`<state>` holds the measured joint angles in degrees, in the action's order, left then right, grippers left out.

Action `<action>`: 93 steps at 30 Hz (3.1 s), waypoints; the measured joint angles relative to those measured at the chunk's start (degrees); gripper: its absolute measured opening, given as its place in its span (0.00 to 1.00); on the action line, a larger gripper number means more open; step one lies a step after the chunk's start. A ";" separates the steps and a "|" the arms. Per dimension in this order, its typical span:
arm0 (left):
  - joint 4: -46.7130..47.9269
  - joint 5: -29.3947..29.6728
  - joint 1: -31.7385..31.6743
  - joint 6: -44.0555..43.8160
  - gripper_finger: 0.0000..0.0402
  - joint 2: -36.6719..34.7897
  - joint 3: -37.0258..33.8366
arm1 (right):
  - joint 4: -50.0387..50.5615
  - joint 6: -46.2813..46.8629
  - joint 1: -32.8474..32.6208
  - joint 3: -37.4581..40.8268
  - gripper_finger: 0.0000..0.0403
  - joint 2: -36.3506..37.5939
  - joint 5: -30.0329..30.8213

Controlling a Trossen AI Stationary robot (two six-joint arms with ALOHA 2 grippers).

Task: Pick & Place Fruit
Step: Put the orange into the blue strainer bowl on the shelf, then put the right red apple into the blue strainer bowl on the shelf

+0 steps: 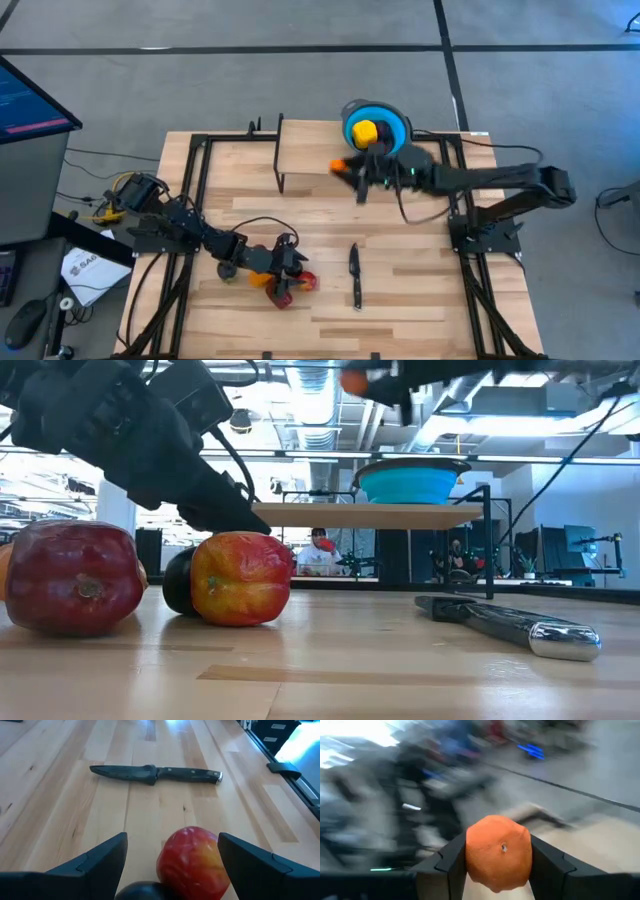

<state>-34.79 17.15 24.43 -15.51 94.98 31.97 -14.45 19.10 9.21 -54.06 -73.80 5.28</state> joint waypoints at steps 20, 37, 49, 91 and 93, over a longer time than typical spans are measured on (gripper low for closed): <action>-0.95 0.66 -0.07 0.21 0.75 0.00 0.00 | 66.34 2.73 24.20 -23.76 0.48 -6.90 17.12; -2.69 0.68 -0.07 0.22 0.75 0.00 0.00 | 60.35 -1.57 20.40 -23.74 0.60 -2.36 15.98; -2.54 -1.59 -0.02 4.65 0.75 -3.12 0.02 | 53.33 2.94 -17.76 -18.68 0.53 -3.93 31.90; 45.78 -6.34 -1.88 -39.05 0.75 8.33 27.50 | 51.81 60.50 -51.29 -9.92 0.32 -32.41 60.67; 46.42 -8.17 -2.09 -37.25 0.75 7.61 27.34 | 51.81 60.90 -51.12 -9.92 0.32 -32.41 60.72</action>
<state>11.63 8.98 22.34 -52.76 102.59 59.31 37.36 80.01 -41.91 -63.99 -106.21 66.00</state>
